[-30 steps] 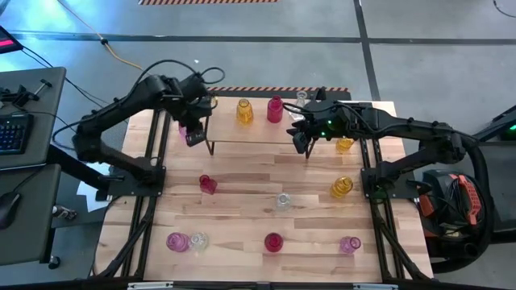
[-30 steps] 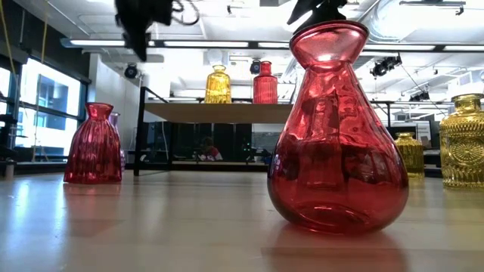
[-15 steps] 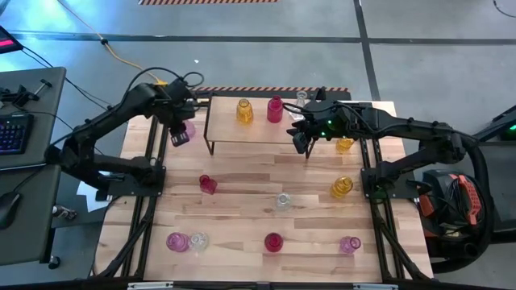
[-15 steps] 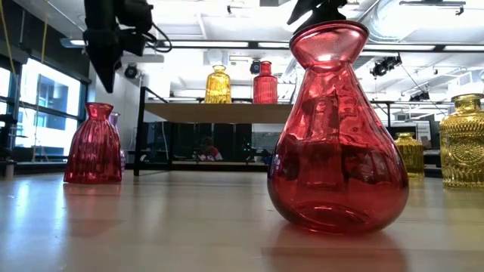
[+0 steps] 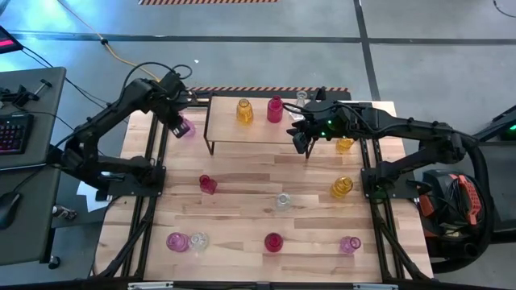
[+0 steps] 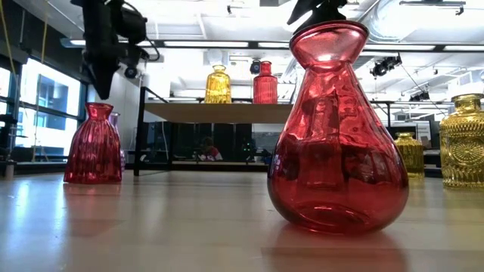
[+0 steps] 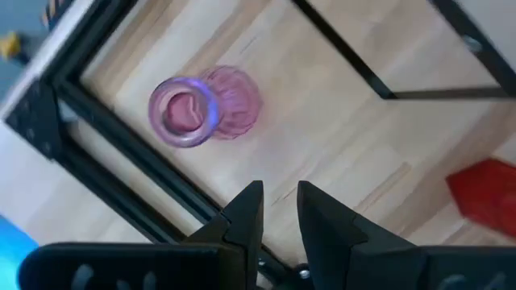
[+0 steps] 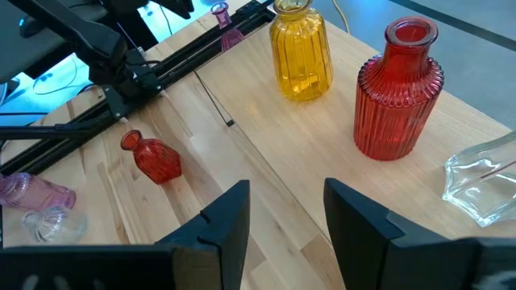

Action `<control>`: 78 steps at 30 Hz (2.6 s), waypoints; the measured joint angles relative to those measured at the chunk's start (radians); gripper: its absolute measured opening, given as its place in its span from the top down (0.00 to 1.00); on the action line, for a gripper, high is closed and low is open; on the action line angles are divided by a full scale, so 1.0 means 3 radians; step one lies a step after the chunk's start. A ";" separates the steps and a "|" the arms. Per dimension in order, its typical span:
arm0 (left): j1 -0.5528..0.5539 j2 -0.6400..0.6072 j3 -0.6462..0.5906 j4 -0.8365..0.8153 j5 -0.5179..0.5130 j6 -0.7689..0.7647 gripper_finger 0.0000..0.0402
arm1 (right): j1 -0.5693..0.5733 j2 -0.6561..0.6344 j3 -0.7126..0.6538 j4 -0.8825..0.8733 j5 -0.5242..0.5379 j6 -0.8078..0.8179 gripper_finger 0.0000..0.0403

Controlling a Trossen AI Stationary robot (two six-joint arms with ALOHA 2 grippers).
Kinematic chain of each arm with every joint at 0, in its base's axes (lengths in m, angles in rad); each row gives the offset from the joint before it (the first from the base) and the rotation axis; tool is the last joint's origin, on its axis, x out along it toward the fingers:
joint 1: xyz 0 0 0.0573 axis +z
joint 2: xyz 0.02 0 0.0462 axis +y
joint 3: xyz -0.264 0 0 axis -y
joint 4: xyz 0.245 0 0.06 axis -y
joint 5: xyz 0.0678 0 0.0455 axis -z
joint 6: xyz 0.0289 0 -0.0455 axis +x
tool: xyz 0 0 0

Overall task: Sort vases onto shelf
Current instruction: Put the top purple vase on the shelf

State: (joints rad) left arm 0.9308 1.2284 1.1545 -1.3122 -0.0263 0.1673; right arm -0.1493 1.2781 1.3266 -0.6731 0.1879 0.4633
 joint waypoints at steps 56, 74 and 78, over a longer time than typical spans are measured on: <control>0.0132 0.0673 0.0010 0.0432 -0.0492 -0.0009 0.95 | 0.0000 0.0000 0.0000 0.0001 0.0086 0.0028 0.65; 0.0077 0.0401 0.0215 0.0111 -0.0611 0.0096 0.97 | -0.0001 0.0000 0.0000 0.0002 0.0101 0.0010 0.65; 0.0051 0.0331 0.0513 -0.0121 -0.0613 0.0099 0.97 | -0.0001 0.0000 0.0000 0.0003 0.0163 0.0002 0.65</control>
State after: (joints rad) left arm 0.9460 1.3276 1.3084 -1.3485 -0.2100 0.1970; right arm -0.1497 1.2781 1.3266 -0.6724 0.2367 0.4639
